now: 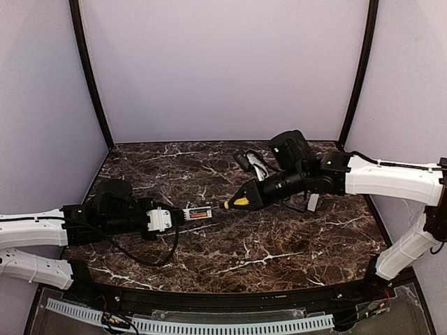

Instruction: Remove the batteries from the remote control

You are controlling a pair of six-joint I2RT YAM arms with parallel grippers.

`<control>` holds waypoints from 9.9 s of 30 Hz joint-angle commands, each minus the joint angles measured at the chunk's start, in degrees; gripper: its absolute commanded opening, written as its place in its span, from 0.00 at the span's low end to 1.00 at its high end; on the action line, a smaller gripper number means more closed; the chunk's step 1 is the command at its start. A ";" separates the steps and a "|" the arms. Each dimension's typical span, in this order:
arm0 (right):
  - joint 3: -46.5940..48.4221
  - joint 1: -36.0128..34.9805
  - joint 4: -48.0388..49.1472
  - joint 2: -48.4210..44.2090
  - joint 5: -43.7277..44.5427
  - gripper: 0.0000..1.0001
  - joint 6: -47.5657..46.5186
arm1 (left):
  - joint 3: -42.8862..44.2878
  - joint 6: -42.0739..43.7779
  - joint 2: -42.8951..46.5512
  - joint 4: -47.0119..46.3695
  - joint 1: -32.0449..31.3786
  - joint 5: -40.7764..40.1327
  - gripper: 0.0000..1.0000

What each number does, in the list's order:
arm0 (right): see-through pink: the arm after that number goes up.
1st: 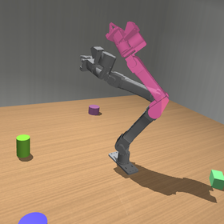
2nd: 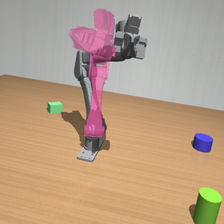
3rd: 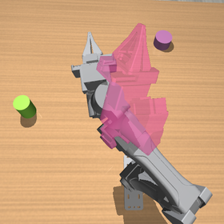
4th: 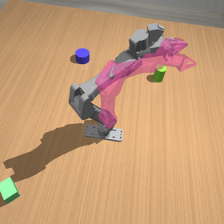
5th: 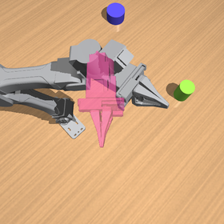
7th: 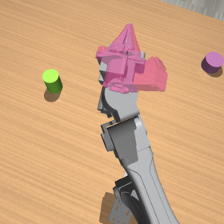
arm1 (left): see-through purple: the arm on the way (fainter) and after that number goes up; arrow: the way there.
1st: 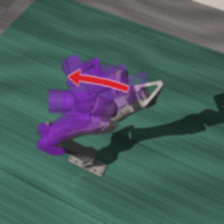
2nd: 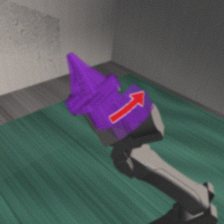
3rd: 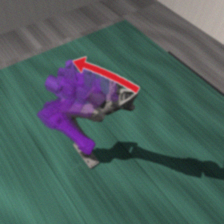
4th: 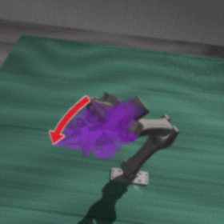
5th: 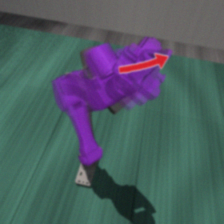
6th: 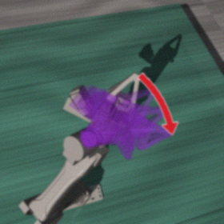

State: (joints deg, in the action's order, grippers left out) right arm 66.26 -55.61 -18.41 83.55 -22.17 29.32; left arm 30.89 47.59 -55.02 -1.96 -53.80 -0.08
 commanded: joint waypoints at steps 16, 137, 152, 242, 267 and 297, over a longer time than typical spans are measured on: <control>-0.58 -1.87 16.22 -2.57 -13.08 0.00 2.26 | 1.16 0.05 -0.58 -7.92 -1.39 6.01 0.00; 30.83 -4.93 -36.76 9.70 10.83 0.00 -48.69 | -0.89 16.60 -2.01 -11.27 -0.66 5.42 0.00; 31.45 -5.38 -39.31 11.44 11.81 0.00 -48.22 | -0.96 16.50 -1.46 -10.09 -0.63 6.63 0.00; 8.55 -6.90 -10.12 19.49 10.66 0.00 -38.00 | -1.13 23.33 -20.76 -4.99 -0.76 0.78 0.00; 14.86 -10.49 -20.61 19.85 18.42 0.00 -4.75 | 0.22 21.50 -21.18 -3.05 -1.63 -2.59 0.00; 1.91 -10.57 -7.19 12.90 15.99 0.00 20.76 | 1.04 19.74 -21.73 -2.05 -3.22 -3.98 0.00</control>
State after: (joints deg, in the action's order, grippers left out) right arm 73.21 -66.59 -31.03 100.14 -2.57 45.84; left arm 31.03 68.14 -76.07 -6.98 -56.62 -3.86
